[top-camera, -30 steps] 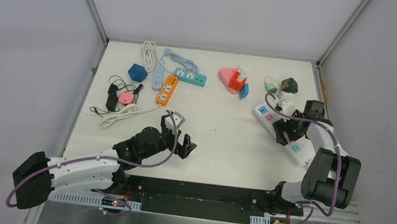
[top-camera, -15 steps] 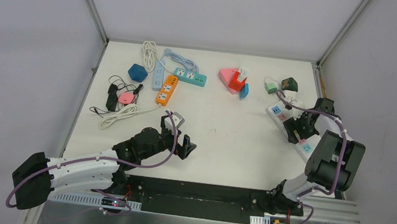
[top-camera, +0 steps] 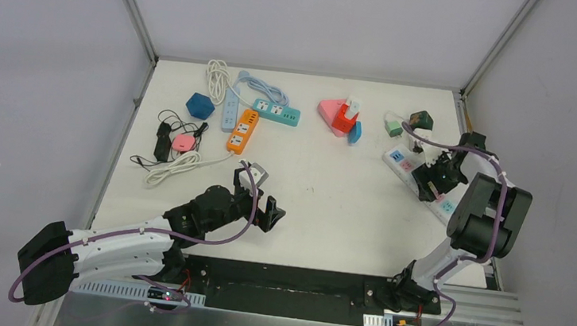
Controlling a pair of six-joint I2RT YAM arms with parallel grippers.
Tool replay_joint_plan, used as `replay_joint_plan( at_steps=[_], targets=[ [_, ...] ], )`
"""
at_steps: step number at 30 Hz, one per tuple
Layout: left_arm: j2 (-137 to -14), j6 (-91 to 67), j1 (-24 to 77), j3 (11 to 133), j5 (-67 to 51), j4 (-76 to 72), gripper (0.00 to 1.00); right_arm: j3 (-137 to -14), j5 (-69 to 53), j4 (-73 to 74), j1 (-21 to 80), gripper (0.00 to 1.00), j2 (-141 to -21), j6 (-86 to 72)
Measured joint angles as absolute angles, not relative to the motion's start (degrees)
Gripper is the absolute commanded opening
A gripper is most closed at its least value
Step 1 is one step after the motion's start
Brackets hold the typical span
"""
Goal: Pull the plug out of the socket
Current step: Move the socket to the corner of the board.
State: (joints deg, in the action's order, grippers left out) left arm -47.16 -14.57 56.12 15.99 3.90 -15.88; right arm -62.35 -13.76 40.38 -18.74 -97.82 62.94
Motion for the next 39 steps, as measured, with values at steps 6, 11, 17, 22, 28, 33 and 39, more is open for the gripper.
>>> replay_joint_plan(
  at_steps=[6, 11, 17, 22, 28, 33, 39],
  targets=[
    [-47.2, -14.6, 56.1, 16.0, 3.9, -15.9, 0.99, -64.2, -15.8, 42.9, -17.8, 1.00, -98.3, 61.4],
    [-47.2, -14.6, 56.1, 16.0, 2.9, -15.8, 0.99, -67.1, -18.2, 45.3, -17.8, 1.00, -96.3, 59.2],
    [-47.2, -15.2, 56.1, 16.0, 2.1, -15.7, 0.99, -70.9, -23.0, 50.5, -17.7, 1.00, -91.8, 57.5],
    [-46.2, -16.0, 56.1, 16.0, 1.4, -15.2, 0.99, -71.4, -29.1, 54.8, -17.3, 1.00, -86.7, 54.7],
    [-46.7, -16.8, 56.1, 16.1, 1.4, -15.0, 0.99, -70.9, -38.2, 56.8, -16.6, 1.00, -79.1, 50.0],
    [-49.3, -17.5, 55.8, 17.5, 1.2, -14.6, 0.99, -66.7, -45.1, 53.6, -16.6, 1.00, -71.7, 43.0],
    [-51.5, -18.9, 55.7, 20.1, 1.1, -14.5, 0.99, -62.2, -49.0, 49.0, -16.6, 1.00, -68.6, 35.9]
  ],
)
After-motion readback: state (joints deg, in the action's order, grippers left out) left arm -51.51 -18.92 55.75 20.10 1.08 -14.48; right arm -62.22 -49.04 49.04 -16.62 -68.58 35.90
